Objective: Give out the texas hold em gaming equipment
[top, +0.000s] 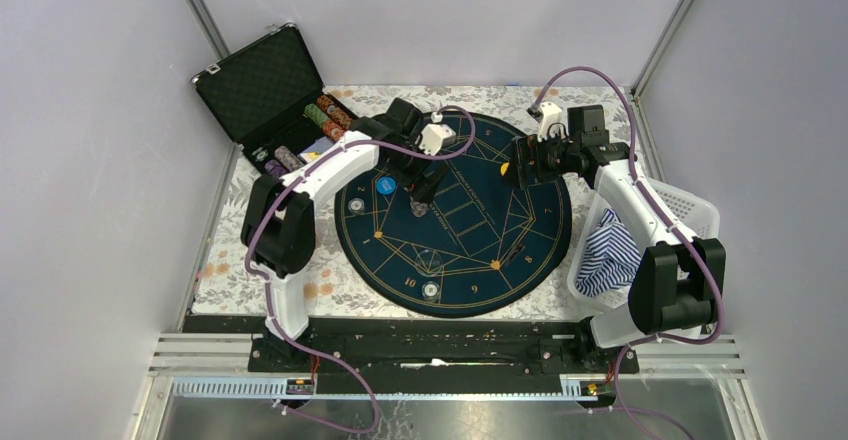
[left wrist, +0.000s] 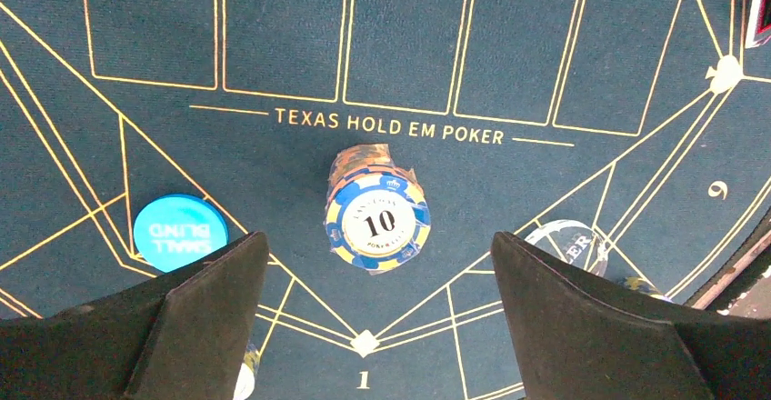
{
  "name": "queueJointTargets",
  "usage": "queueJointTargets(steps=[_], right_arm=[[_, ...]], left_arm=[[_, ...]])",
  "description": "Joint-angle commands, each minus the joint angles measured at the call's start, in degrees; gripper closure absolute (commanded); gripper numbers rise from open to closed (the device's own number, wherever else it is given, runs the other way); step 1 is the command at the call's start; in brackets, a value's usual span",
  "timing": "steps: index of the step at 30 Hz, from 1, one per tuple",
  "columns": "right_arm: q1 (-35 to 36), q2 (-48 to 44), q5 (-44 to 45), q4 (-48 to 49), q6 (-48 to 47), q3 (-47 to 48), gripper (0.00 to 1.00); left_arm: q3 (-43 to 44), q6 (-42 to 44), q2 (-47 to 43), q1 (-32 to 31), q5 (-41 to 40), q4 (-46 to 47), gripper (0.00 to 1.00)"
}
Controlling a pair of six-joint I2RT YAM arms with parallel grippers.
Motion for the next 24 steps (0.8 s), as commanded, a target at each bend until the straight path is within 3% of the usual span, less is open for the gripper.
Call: queueJointTargets(steps=[1,24], right_arm=[[-0.32,-1.15,-1.82,0.27,-0.84,-0.04,0.00],[-0.32,-0.53,-1.96,0.03,-1.11,0.15,0.00]], left_arm=[[2.68,-0.47,0.64,-0.12,-1.46,1.27,0.06],[3.42,-0.03,2.60,-1.73,-2.19,1.28,0.42]])
